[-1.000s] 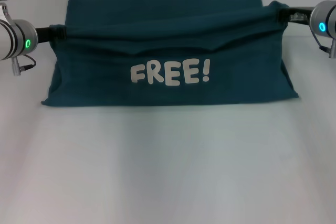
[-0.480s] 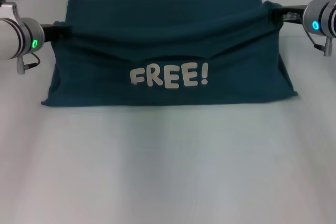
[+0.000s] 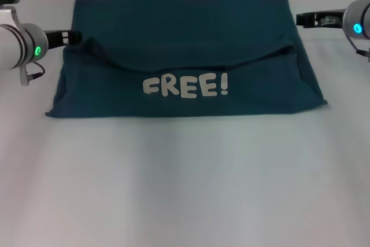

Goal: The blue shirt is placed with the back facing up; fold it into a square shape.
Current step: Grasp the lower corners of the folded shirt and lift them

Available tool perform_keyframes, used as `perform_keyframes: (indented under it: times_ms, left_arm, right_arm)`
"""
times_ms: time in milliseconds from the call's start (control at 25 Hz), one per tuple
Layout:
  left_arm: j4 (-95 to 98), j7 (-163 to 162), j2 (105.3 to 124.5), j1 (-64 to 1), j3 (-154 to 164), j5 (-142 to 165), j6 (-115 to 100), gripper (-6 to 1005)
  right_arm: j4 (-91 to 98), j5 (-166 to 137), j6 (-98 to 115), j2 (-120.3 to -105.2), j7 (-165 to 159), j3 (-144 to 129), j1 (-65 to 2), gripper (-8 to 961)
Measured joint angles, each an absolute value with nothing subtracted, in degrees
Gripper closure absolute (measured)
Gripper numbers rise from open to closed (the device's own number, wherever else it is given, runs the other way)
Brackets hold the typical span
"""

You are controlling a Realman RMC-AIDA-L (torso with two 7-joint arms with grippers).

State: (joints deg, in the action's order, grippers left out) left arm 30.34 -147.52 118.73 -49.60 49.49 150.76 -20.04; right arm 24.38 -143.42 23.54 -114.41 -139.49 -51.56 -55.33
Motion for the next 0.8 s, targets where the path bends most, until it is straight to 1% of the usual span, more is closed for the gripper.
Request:
perform_keyframes:
  times_ms: [80, 160, 320, 400, 560, 640, 720, 800]
  left_arm:
    - [32.19, -149.46, 118.83, -48.39, 49.26, 150.28, -21.02, 670]
    - [36.92, -151.24, 119.73, -45.63, 48.91, 148.37, -23.46, 614]
    - [47.38, -150.98, 121.40, -38.27, 49.19, 140.61, -30.54, 500]
    - [50.81, -150.60, 121.34, -35.35, 49.06, 136.35, -35.92, 428]
    - [52.19, -148.61, 119.39, -30.62, 46.92, 125.43, -47.61, 285]
    - [49.17, -143.90, 117.96, -29.40, 42.62, 118.88, -54.72, 265]
    - [45.47, -138.85, 116.69, -29.57, 38.21, 115.91, -59.23, 244]
    - [42.03, -133.53, 115.55, -29.96, 34.11, 114.92, -62.32, 238]
  right_arm:
    - [26.23, -142.62, 26.60, -114.09, -140.52, -50.23, -54.41, 530]
    - [29.71, -140.38, 31.51, -114.02, -140.82, -47.99, -52.23, 474]
    - [38.44, -131.70, 42.19, -114.67, -140.61, -44.65, -44.81, 360]
    - [41.65, -124.94, 46.96, -114.89, -139.72, -44.24, -39.99, 302]
    - [41.78, -109.70, 57.49, -114.25, -132.96, -41.52, -31.87, 187]
    - [39.99, -103.26, 63.26, -114.06, -127.98, -38.90, -28.92, 190]
    - [37.92, -99.00, 68.61, -113.88, -123.96, -35.93, -26.76, 193]
    - [36.22, -97.47, 72.98, -113.36, -122.25, -33.78, -25.54, 194]
